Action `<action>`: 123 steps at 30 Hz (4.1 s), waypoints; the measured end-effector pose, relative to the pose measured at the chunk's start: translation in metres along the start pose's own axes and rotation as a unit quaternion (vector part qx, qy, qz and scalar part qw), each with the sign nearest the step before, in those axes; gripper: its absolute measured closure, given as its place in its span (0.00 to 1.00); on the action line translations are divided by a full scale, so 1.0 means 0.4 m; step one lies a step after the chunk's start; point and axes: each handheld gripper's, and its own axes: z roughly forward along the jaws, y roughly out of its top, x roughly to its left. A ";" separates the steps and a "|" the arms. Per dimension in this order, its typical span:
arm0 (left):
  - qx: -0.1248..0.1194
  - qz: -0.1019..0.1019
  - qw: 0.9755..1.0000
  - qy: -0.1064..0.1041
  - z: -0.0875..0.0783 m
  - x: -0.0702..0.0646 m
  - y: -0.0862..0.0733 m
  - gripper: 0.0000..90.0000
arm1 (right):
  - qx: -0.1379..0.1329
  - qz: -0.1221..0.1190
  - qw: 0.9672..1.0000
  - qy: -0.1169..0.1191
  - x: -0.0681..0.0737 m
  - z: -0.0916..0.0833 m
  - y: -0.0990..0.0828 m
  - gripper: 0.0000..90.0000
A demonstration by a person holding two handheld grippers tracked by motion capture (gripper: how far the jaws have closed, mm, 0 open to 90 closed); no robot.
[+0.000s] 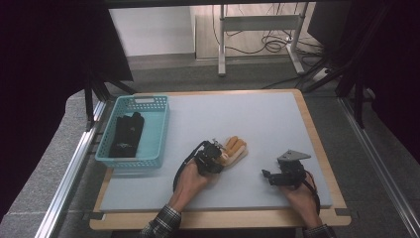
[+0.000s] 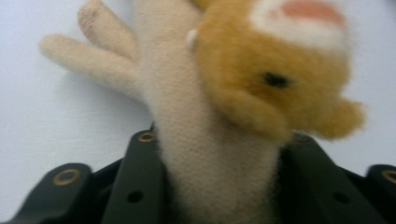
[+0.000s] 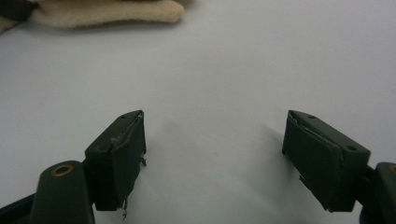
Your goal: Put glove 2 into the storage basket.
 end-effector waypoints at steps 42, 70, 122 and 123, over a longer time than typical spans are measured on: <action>-0.011 -0.211 0.961 0.180 -0.393 0.463 -0.145 0.80 | 0.000 0.000 1.000 0.000 0.000 0.000 0.000 0.23; 0.095 -0.226 0.957 0.154 -0.175 0.558 -0.138 0.18 | -0.001 0.000 1.000 0.000 0.000 0.000 0.000 0.23; -0.021 -0.261 0.951 0.163 -0.265 0.596 -0.212 0.37 | -0.001 0.001 1.000 0.000 0.000 0.000 0.000 0.23; -0.023 -0.261 0.951 0.162 -0.268 0.596 -0.214 0.36 | -0.001 0.001 1.000 0.000 0.000 0.000 0.000 0.23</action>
